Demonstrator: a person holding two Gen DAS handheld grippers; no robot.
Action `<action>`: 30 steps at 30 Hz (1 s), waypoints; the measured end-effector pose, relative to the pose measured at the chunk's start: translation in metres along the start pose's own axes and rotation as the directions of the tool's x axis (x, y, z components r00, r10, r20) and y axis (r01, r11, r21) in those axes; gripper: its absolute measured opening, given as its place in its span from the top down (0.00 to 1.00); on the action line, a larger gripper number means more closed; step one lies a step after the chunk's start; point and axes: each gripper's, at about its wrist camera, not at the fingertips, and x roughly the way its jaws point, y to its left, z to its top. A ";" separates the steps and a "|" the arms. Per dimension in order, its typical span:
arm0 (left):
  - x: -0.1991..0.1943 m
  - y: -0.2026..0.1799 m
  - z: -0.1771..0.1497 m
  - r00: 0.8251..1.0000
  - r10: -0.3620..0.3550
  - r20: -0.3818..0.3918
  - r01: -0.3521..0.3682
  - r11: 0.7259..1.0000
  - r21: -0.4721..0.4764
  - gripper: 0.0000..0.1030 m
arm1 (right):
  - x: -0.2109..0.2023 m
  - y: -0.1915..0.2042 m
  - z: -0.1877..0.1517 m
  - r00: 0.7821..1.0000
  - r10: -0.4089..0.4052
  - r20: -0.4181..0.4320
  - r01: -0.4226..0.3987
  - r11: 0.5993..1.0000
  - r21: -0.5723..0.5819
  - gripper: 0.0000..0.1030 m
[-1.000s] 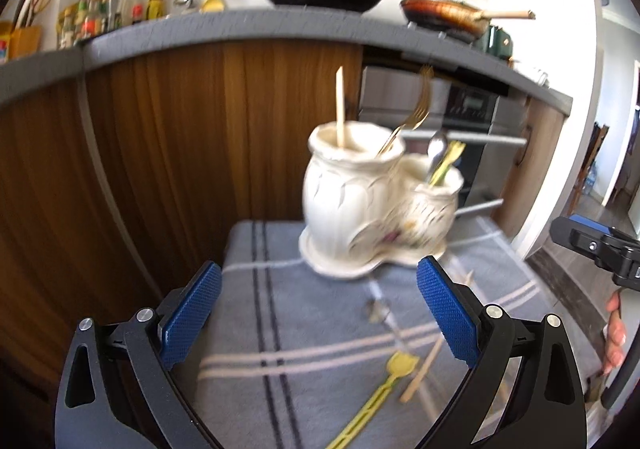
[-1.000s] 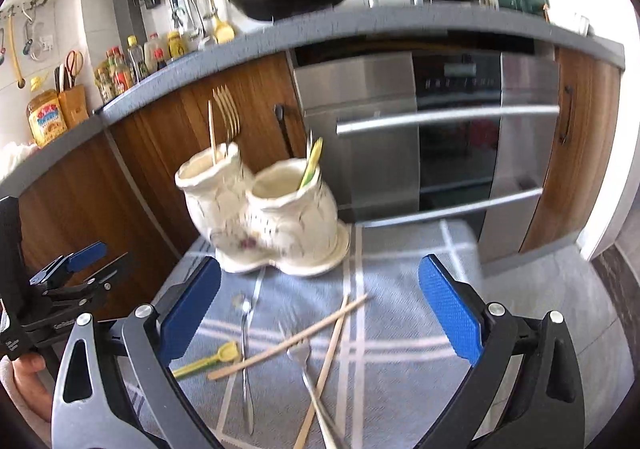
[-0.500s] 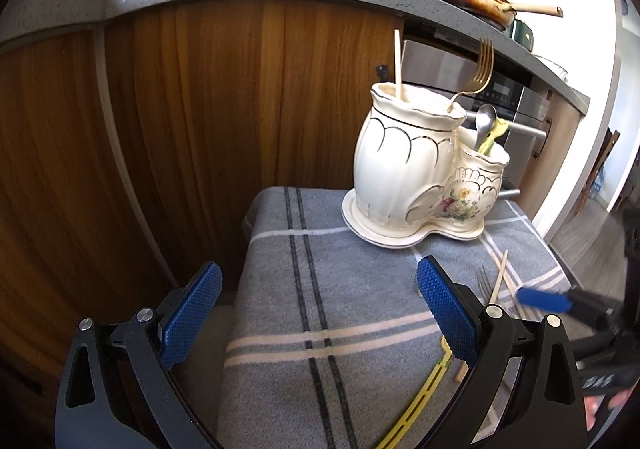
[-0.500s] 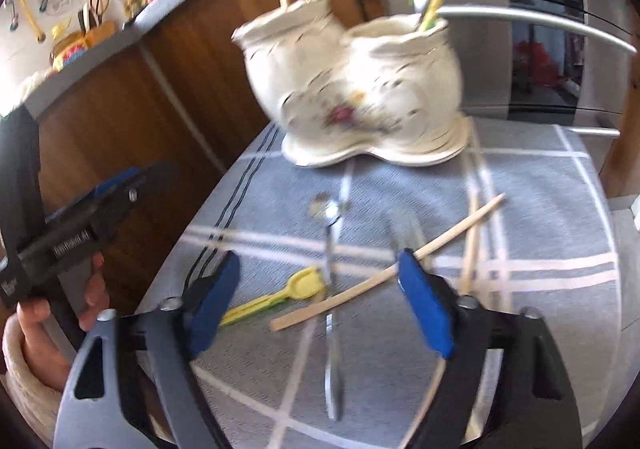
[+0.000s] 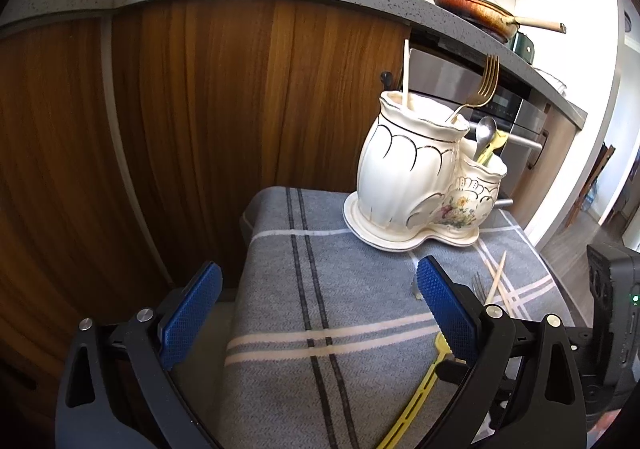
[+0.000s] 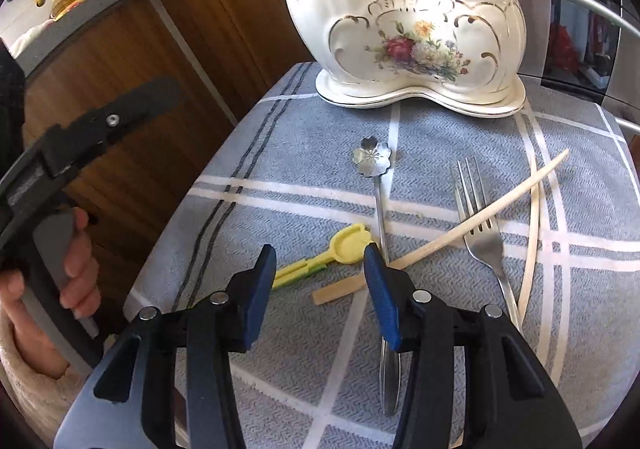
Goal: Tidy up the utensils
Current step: 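Grasp the yellow plastic utensil on the cloth with the right gripper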
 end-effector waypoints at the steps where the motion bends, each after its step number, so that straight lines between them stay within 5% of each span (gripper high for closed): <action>1: 0.000 0.000 0.000 1.000 0.000 0.001 0.000 1.000 0.000 0.06 | 0.003 0.000 0.001 1.000 -0.008 -0.006 0.008 1.000 0.000 0.55; 11: -0.001 -0.004 -0.001 1.000 -0.012 0.007 0.012 1.000 0.013 0.06 | 0.019 0.015 0.003 0.992 -0.126 0.024 0.127 0.987 -0.093 0.55; 17: -0.001 -0.006 0.000 1.000 -0.016 0.014 0.015 1.000 0.022 0.06 | 0.028 0.023 0.005 0.989 -0.130 0.069 0.139 0.980 -0.144 0.62; 30: -0.001 0.005 0.001 1.000 -0.012 0.015 0.013 1.000 -0.021 0.06 | 0.033 0.032 0.006 0.988 -0.140 0.070 0.152 0.966 -0.210 0.62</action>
